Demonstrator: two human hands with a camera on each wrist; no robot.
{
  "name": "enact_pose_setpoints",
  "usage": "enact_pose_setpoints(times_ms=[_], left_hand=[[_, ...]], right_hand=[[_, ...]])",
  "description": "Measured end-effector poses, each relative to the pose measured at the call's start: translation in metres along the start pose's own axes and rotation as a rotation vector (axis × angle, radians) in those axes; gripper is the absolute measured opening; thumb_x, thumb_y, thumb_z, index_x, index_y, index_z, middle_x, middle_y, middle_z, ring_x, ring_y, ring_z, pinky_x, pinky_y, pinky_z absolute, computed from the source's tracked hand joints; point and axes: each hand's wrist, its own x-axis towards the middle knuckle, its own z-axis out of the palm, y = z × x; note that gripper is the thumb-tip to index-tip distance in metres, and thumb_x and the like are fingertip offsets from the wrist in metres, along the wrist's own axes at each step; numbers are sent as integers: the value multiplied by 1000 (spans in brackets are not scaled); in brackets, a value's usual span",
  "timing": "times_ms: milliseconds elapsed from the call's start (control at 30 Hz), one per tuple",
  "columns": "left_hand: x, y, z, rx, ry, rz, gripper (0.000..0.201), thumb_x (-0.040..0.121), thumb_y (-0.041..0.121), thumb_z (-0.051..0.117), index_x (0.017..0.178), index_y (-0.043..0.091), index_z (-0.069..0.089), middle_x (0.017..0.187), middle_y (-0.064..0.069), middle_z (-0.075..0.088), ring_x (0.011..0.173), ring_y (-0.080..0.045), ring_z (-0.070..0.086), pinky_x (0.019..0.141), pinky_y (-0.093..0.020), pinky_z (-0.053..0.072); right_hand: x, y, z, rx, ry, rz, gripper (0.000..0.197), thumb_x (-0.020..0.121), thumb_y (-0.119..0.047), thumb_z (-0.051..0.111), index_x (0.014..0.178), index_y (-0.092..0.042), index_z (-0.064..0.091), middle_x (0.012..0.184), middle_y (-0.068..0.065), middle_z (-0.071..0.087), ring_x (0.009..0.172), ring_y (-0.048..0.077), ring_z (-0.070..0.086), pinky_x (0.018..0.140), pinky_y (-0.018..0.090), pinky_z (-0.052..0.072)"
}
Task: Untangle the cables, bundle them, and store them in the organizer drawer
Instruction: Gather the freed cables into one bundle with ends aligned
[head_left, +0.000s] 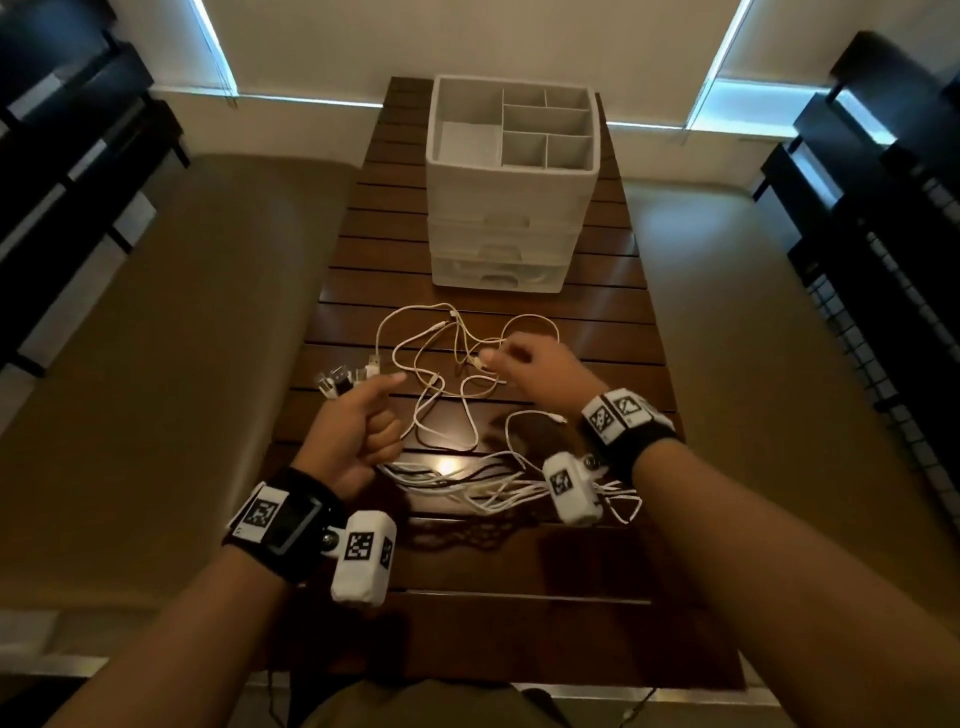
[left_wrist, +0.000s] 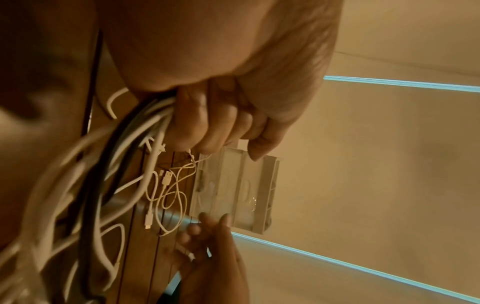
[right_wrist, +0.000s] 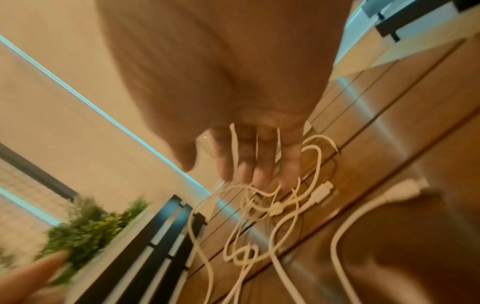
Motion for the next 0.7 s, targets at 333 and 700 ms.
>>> enact_pose_setpoints(times_ms=[333, 700], left_hand=[[-2, -3, 11, 96, -42, 1, 49, 98, 21, 65, 57, 25, 37, 50, 5, 18, 37, -10, 14, 44, -24, 9], [0, -8, 11, 155, -26, 18, 47, 95, 25, 68, 64, 23, 33, 53, 3, 16, 39, -11, 13, 44, -23, 10]], right_hand=[[88, 37, 36, -464, 85, 123, 14, 97, -32, 69, 107, -22, 70, 107, 1, 57, 91, 22, 61, 75, 32, 46], [81, 11, 23, 35, 403, 45, 6, 102, -22, 61, 101, -17, 63, 94, -4, 61, 77, 10, 57, 68, 28, 49]])
